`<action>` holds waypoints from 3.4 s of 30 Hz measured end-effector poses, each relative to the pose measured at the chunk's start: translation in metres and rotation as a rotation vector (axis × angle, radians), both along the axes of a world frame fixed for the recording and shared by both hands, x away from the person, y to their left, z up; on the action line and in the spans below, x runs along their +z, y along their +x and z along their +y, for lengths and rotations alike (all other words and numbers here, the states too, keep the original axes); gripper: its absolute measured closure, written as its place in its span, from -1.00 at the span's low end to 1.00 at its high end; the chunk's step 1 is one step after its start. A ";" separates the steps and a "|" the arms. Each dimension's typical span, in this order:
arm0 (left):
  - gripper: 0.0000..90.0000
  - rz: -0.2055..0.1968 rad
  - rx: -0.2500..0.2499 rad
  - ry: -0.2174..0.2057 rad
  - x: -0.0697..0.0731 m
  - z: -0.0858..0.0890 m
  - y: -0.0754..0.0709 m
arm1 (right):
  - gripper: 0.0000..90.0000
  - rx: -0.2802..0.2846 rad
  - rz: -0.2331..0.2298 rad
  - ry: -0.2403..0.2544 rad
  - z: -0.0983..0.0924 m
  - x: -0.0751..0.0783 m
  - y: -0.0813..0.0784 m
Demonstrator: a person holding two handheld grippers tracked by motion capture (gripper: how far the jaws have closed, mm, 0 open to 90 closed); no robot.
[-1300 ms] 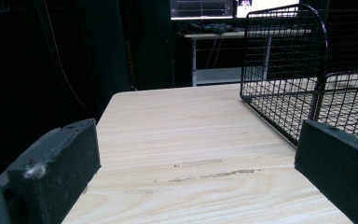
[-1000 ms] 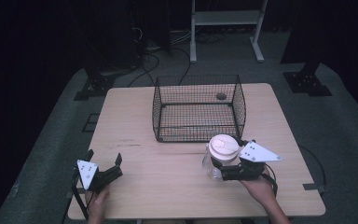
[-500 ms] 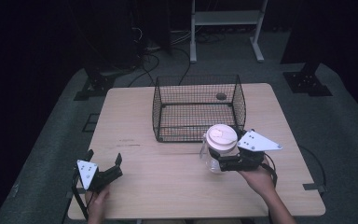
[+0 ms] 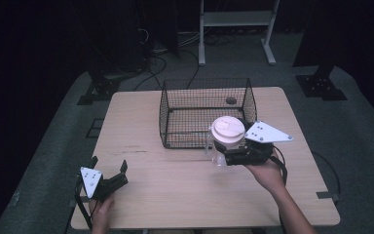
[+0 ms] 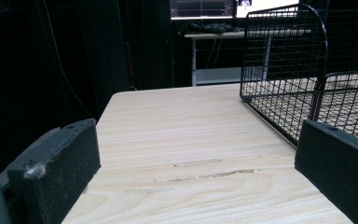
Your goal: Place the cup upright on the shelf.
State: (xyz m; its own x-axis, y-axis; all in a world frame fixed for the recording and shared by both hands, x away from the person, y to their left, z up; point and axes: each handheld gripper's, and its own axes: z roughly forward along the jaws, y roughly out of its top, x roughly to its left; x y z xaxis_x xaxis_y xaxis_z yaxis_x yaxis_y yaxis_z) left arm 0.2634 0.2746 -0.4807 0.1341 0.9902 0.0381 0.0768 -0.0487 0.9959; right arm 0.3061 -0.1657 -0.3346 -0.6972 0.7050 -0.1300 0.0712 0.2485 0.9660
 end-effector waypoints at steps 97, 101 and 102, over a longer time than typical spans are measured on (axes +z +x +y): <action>-1.00 -0.004 0.000 -0.026 0.000 0.003 0.000 | -0.91 -0.170 0.074 -0.041 0.066 -0.025 0.191; -1.00 -0.006 -0.001 -0.026 0.000 0.002 0.000 | -0.91 -0.181 0.092 -0.056 0.065 -0.033 0.196; -1.00 -0.006 -0.001 -0.026 0.000 0.002 0.000 | -0.91 -0.180 0.096 -0.058 0.065 -0.034 0.196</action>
State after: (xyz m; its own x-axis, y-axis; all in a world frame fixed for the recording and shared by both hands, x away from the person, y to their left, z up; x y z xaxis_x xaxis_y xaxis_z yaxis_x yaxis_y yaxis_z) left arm 0.2636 0.2771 -0.4808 0.1347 0.9908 0.0131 0.0711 -0.0228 0.9972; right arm 0.5026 -0.1004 -0.3686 -0.5714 0.8128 -0.1131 0.2105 0.2783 0.9371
